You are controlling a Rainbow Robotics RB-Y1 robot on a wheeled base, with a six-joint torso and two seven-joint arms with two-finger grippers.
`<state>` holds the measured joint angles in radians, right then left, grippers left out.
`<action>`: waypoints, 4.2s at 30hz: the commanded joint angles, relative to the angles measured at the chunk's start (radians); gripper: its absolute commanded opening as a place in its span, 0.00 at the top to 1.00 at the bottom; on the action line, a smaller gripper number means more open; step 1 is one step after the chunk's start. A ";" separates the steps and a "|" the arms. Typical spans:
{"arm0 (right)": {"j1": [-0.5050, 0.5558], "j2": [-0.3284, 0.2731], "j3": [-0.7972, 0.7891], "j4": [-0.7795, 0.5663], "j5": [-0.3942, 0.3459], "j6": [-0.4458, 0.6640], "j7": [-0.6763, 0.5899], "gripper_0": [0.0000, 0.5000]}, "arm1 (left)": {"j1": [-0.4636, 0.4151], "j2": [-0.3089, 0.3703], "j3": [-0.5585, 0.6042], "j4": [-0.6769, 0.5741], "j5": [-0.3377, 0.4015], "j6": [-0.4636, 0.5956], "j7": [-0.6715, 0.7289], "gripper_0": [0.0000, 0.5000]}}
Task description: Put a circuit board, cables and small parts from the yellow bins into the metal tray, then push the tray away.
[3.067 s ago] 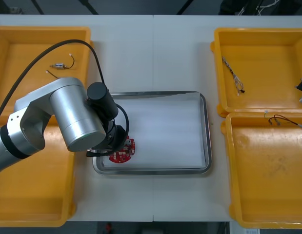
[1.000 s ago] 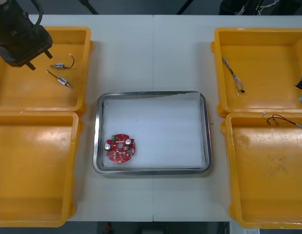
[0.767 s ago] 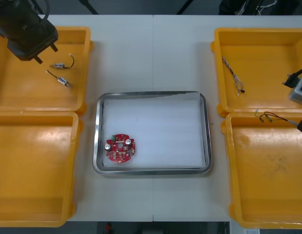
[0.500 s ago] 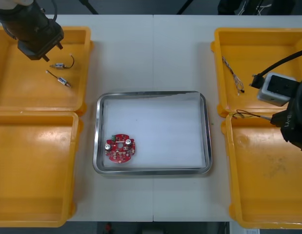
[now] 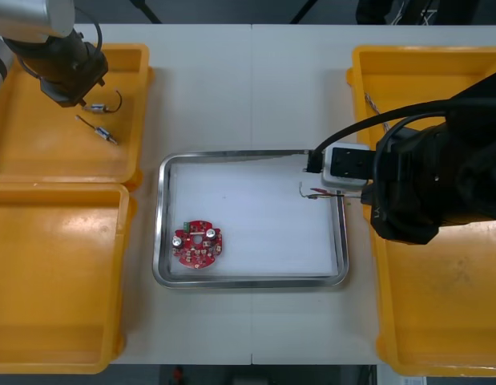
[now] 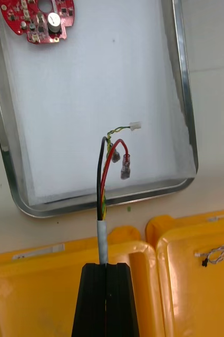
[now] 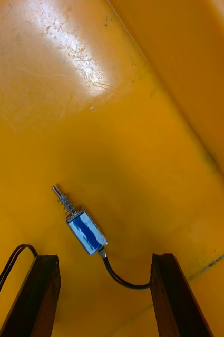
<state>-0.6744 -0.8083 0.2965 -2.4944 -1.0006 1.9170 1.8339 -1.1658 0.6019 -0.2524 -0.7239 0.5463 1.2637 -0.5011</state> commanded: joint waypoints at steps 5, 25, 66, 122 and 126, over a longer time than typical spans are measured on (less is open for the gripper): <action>-0.120 0.113 0.204 0.127 0.115 -0.030 0.007 1.00 | -0.061 -0.027 -0.001 0.077 -0.011 -0.112 -0.034 0.00; -0.143 0.201 0.532 0.401 0.376 -0.332 0.022 1.00 | -0.028 -0.071 -0.079 0.210 0.043 -0.270 -0.040 0.00; -0.123 0.267 0.332 0.379 0.269 -0.016 -0.001 0.00 | -0.026 0.036 0.042 -0.104 -0.029 0.118 -0.024 1.00; 0.180 0.041 -0.593 0.367 0.240 0.003 -0.028 0.00 | 0.339 -0.002 -0.482 -1.079 0.027 0.326 0.069 1.00; 0.082 0.041 -0.534 0.485 0.284 0.003 -0.028 0.00 | 0.342 -0.008 -0.522 -1.048 0.017 0.276 0.064 1.00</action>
<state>-0.4860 -0.7382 -0.2926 -2.0729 -0.7447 1.9175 1.8345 -0.8322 0.6167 -0.7380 -1.7818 0.5841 1.5754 -0.4489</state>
